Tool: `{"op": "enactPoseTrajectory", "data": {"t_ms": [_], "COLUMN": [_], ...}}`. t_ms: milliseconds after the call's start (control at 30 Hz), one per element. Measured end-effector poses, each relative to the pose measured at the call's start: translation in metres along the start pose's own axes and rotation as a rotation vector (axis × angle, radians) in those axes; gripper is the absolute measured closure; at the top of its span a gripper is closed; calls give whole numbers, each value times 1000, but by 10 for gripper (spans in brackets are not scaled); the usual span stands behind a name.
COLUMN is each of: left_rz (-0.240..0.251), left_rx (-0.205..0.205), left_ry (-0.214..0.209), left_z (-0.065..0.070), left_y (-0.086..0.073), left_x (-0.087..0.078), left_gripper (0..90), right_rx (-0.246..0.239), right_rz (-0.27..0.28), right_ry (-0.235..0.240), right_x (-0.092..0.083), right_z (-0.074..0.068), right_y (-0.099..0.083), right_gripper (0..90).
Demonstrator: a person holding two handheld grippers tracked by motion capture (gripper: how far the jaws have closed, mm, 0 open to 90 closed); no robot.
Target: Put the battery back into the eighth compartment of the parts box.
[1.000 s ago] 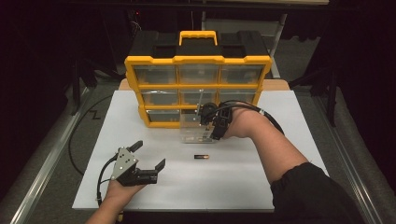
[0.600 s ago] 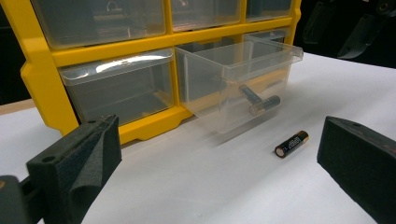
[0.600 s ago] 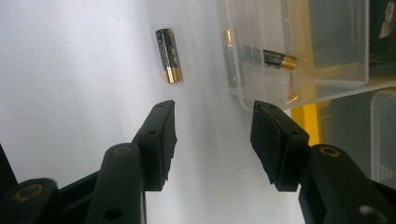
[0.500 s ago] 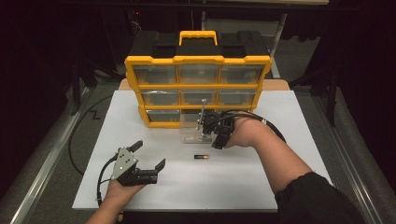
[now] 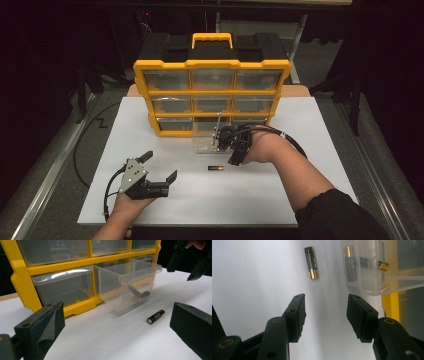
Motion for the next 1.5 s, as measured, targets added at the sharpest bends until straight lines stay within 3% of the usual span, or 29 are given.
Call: {"op": "enactPoseTrajectory", "data": {"t_ms": [100,500,867,1000,1133,1500], "left_rz": [1,4,1,2,1,1], "left_rx": [0,-3,1,0,1,1], "left_ry": [-1,-3,-6,-6,-5,-9], "left_z": [0,1,1,2,2,2], "left_y": [0,0,0,0,0,0], "left_x": [0,1,0,0,0,0], "left_gripper": [7,7,7,7,7,7], "right_rx": [19,20,13,34,17,1], "right_rz": [5,-2,-2,-12,-6,8], "right_ry": [15,58,70,77,72,70], "right_x": [3,24,38,45,51,63], "right_z": [-3,-15,-22,-25,-25,-31], "right_y": [-1,-8,-11,-15,-16,-5], "right_gripper": [508,497,474,465,464,456]}}
Point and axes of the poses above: each handheld gripper's, and its own axes: x roughly forward along the jaws, y roughly out of its top, z roughly to its right, the point moved 7 cm from there along x, roughly forward along the jaws
